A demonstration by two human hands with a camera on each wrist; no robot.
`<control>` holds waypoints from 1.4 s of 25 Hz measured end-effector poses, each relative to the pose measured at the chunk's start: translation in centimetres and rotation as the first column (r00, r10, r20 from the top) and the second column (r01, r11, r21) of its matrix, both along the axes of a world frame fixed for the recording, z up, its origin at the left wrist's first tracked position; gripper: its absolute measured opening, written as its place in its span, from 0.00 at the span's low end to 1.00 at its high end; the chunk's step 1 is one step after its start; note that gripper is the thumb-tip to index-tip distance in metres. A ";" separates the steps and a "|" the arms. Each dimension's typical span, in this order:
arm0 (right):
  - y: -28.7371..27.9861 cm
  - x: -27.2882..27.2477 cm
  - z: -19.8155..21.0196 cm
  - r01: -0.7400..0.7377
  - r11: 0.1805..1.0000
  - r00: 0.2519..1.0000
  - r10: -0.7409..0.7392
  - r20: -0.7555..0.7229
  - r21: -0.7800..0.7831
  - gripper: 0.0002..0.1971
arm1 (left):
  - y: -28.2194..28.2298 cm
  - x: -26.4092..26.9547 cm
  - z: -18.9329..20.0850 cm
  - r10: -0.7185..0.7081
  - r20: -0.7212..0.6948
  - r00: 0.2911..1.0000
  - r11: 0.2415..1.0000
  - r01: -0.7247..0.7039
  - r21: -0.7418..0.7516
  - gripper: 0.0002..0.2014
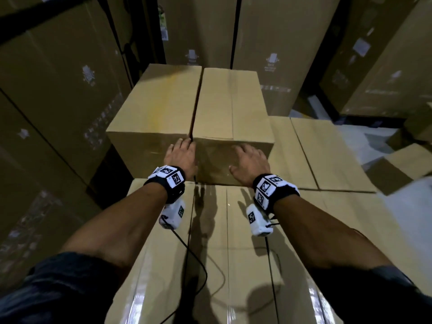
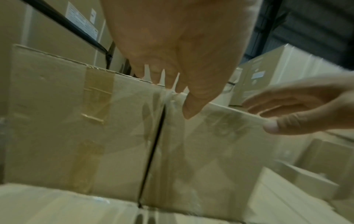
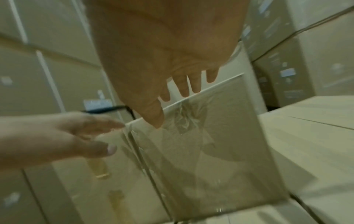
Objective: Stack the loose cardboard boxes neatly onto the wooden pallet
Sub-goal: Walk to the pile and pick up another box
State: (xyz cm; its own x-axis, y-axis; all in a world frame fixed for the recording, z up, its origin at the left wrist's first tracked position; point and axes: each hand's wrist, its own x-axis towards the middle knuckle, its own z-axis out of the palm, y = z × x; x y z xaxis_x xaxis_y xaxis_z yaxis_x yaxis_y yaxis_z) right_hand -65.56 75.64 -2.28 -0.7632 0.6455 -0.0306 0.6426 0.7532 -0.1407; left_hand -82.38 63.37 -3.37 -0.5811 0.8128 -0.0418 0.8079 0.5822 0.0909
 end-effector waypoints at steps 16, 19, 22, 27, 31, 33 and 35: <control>-27.5 24.3 -4.0 0.568 0.751 0.735 -0.647 -0.202 -0.337 0.22 | -20.8 20.8 -2.5 -0.358 0.084 0.930 0.931 0.347 0.114 0.19; -30.9 27.6 -3.9 0.579 0.733 0.718 -0.666 -0.203 -0.358 0.22 | -23.1 23.9 -2.5 -0.391 0.095 0.916 0.918 0.380 0.109 0.19; -32.3 29.7 -3.9 0.566 0.741 0.736 -0.652 -0.184 -0.362 0.23 | -24.6 26.4 -2.4 -0.394 0.087 0.915 0.917 0.385 0.104 0.20; -32.9 32.6 -4.3 0.506 0.786 0.791 -0.587 -0.171 -0.356 0.24 | -25.9 29.7 -2.7 -0.318 0.085 0.944 0.946 0.310 0.091 0.20; -33.3 36.6 -4.2 0.416 0.841 0.858 -0.489 -0.157 -0.345 0.24 | -27.4 33.9 -2.4 -0.229 0.094 0.969 0.971 0.220 0.096 0.20; -33.0 37.3 -4.4 0.368 0.867 0.893 -0.431 -0.133 -0.337 0.24 | -28.4 34.7 -2.5 -0.157 0.111 0.981 0.984 0.146 0.101 0.21; -32.9 37.0 -4.3 0.321 0.883 0.917 -0.380 -0.122 -0.342 0.24 | -29.8 34.8 -2.5 -0.098 0.113 0.989 0.990 0.084 0.116 0.20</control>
State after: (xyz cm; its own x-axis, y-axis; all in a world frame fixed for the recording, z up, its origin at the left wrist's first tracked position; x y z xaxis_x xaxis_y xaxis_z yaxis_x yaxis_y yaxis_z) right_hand -28.52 42.71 -6.61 -0.5001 0.8517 -0.1566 0.7973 0.3823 -0.4671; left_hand -47.56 33.61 -5.88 -0.5008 0.8655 -0.0124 0.8368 0.4878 0.2487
